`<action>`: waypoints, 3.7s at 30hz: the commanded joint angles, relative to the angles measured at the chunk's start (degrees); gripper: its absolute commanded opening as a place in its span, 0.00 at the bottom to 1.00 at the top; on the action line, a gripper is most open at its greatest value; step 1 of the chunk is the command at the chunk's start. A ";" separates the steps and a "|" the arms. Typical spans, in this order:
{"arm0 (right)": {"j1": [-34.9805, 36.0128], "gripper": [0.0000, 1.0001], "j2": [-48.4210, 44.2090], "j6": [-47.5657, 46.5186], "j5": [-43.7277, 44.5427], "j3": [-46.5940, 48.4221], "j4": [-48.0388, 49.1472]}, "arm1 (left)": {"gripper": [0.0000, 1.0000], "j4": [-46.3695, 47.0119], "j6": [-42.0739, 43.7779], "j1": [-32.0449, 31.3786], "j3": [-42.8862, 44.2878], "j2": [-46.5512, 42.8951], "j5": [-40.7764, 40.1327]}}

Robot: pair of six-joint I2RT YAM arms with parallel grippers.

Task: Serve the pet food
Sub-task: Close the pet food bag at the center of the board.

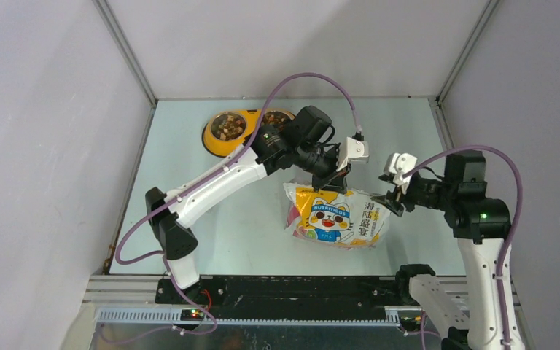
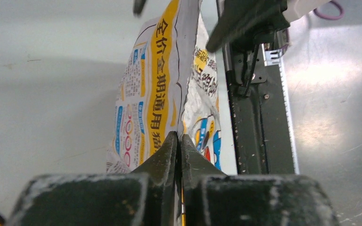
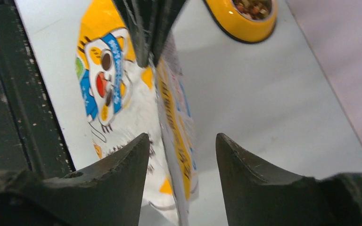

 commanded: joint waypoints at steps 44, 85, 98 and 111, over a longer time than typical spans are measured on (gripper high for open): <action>4.39 0.00 -1.62 10.36 -5.79 -6.21 13.80 | 0.42 3.97 0.40 -3.73 4.09 2.90 -4.57; 2.56 0.00 -1.82 10.07 -7.86 -6.90 13.56 | 0.33 1.98 4.30 0.75 -3.42 -5.07 -8.83; 2.56 0.00 -1.76 9.77 -7.78 -6.89 13.45 | 0.08 -0.02 6.22 1.20 -4.17 -5.87 -9.18; 2.57 0.00 -1.81 9.46 -7.77 -6.90 13.17 | 0.00 0.13 7.26 4.30 -8.99 -9.51 -13.00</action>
